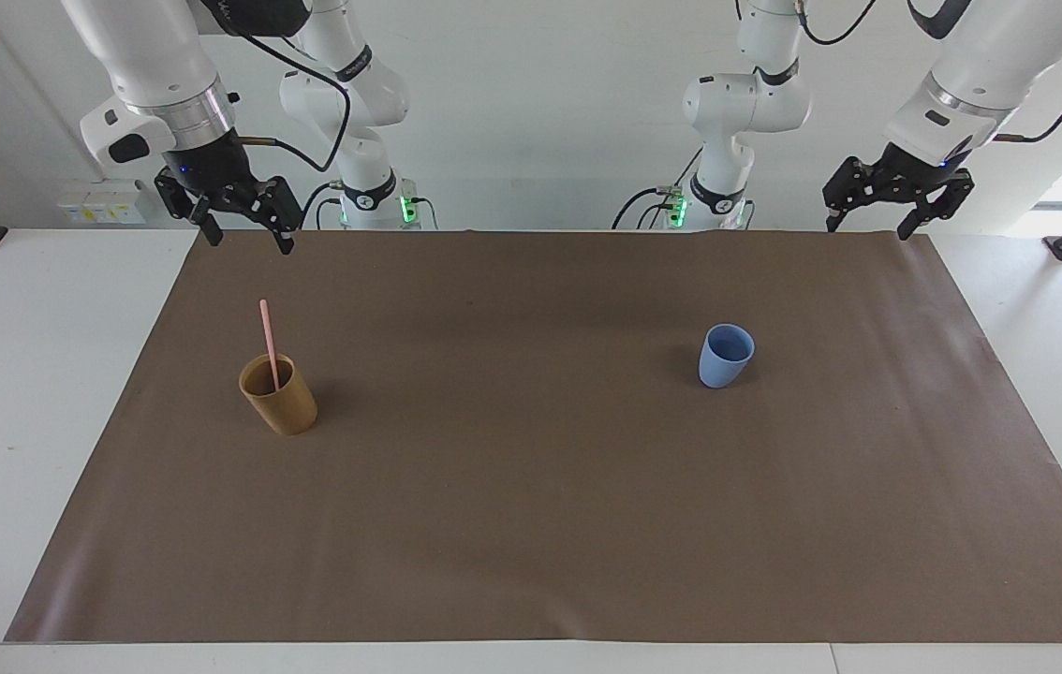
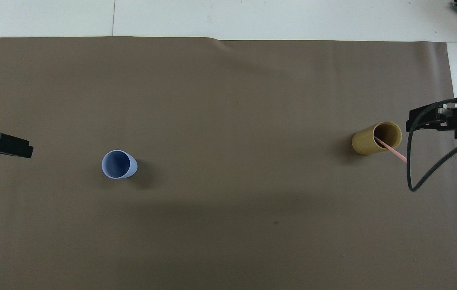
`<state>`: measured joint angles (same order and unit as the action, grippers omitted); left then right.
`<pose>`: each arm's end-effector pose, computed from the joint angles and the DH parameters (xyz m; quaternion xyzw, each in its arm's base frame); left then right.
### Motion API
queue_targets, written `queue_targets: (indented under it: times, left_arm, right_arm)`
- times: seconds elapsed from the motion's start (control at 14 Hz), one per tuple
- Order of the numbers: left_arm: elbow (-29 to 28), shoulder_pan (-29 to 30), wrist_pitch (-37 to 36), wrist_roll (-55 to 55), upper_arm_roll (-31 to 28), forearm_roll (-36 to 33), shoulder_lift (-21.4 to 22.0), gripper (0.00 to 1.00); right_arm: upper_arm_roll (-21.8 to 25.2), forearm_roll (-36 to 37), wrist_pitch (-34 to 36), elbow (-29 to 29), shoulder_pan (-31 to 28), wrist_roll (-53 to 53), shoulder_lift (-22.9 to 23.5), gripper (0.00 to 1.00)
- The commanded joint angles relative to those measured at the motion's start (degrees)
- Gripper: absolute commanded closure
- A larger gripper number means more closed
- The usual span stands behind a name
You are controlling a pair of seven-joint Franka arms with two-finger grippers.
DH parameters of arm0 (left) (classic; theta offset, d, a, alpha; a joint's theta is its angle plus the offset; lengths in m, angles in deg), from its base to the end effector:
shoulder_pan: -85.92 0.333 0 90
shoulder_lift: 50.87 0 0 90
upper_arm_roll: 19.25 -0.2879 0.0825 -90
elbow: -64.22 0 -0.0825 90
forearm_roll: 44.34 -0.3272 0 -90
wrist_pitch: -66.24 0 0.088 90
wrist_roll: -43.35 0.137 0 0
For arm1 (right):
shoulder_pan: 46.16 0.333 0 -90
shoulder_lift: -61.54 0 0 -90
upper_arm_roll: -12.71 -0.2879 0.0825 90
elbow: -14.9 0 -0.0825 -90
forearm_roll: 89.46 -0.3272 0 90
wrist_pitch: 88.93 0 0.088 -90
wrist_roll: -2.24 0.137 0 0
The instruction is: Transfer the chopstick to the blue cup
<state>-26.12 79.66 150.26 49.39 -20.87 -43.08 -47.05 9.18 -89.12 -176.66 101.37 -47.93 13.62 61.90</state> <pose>0.4649 -0.0405 0.5873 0.9953 -0.0940 -0.0217 0.0122 0.4964 0.0143 0.5853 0.9964 -0.0840 0.0081 0.0019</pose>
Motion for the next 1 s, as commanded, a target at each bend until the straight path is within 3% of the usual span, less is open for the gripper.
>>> queue_targets:
  times: [0.0, 0.93]
  left_arm:
    - [-0.4, 0.9, -0.4, -0.2, 0.6, -0.2, 0.7, 0.00]
    - [-2.6, 0.9, 0.7, -0.5, 0.7, 0.0, 1.5, 0.00]
  right_arm:
    - [-0.3, -0.2, -0.8, 2.0, -0.6, -0.9, -1.6, 0.00]
    - [-0.3, -0.2, -0.8, 1.8, -0.6, -1.0, -1.4, 0.00]
